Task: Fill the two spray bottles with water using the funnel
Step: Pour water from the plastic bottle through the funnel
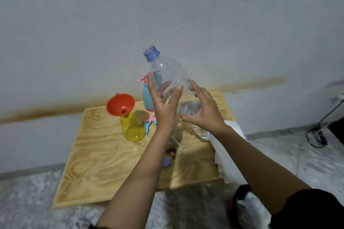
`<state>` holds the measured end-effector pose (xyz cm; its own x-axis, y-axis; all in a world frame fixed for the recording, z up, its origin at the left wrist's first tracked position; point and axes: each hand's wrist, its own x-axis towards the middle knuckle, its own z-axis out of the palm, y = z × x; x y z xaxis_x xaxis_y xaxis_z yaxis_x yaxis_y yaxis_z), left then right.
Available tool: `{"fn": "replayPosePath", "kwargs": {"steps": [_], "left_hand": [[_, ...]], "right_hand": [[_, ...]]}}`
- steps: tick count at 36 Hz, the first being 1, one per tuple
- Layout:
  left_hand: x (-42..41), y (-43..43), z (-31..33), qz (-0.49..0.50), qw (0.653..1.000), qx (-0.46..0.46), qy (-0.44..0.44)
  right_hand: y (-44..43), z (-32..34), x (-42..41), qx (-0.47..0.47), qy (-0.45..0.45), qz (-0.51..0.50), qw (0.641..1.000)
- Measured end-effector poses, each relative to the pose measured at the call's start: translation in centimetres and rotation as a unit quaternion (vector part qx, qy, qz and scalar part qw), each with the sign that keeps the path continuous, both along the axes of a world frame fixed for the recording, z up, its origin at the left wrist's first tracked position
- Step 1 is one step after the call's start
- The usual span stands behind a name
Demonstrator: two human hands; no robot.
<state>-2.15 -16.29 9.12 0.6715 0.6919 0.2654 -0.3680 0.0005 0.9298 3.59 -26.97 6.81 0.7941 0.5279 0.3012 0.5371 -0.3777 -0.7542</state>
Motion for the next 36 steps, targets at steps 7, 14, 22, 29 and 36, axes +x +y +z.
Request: {"fn": "replayPosePath", "kwargs": {"steps": [7,14,22,29,36], "left_hand": [[-2.7,-1.1,-2.3,0.053,0.997,-0.058,0.026],[-4.9,-1.9,-4.5,0.068,0.989,-0.114,0.071],[-5.5,-2.4,-4.7,0.062,0.977,-0.193,0.066],[-4.9,-2.4,-4.1,0.055,0.966,-0.246,0.063],[-4.1,-2.5,-3.2,0.047,0.956,-0.289,0.036]], "right_hand": [[-1.2,-0.8,-1.8,-0.105,-0.026,0.04,0.993],[-1.2,-1.3,-3.0,-0.211,-0.038,0.063,0.975],[-0.7,-0.4,-3.7,-0.278,-0.054,0.041,0.958],[-0.3,1.8,-3.4,-0.351,-0.096,0.037,0.931],[-0.2,3.3,-3.2,-0.37,-0.125,0.024,0.92]]}}
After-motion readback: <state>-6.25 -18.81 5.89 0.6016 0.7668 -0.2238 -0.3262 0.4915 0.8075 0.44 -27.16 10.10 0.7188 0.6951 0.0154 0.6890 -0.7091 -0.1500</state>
